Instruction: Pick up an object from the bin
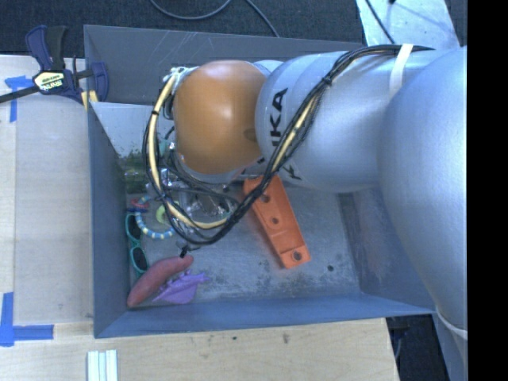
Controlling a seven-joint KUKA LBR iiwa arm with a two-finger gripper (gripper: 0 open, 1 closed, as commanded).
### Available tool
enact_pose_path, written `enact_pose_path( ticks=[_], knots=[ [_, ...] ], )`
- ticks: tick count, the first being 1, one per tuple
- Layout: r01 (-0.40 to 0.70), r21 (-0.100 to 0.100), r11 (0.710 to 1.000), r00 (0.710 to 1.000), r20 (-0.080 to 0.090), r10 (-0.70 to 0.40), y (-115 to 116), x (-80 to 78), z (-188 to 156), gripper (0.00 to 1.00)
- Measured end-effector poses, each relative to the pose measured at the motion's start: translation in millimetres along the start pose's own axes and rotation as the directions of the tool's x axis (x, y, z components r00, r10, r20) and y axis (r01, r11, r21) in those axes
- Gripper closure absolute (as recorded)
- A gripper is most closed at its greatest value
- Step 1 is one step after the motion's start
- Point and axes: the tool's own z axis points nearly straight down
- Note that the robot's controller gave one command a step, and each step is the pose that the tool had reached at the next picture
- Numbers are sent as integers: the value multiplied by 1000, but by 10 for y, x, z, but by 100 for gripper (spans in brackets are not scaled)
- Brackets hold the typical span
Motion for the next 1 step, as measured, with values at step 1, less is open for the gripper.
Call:
enact_pose_path(
  ticks=[1],
  knots=[
    [213,-2,977,977,1,-213,-189,-128,227,0]
  ],
)
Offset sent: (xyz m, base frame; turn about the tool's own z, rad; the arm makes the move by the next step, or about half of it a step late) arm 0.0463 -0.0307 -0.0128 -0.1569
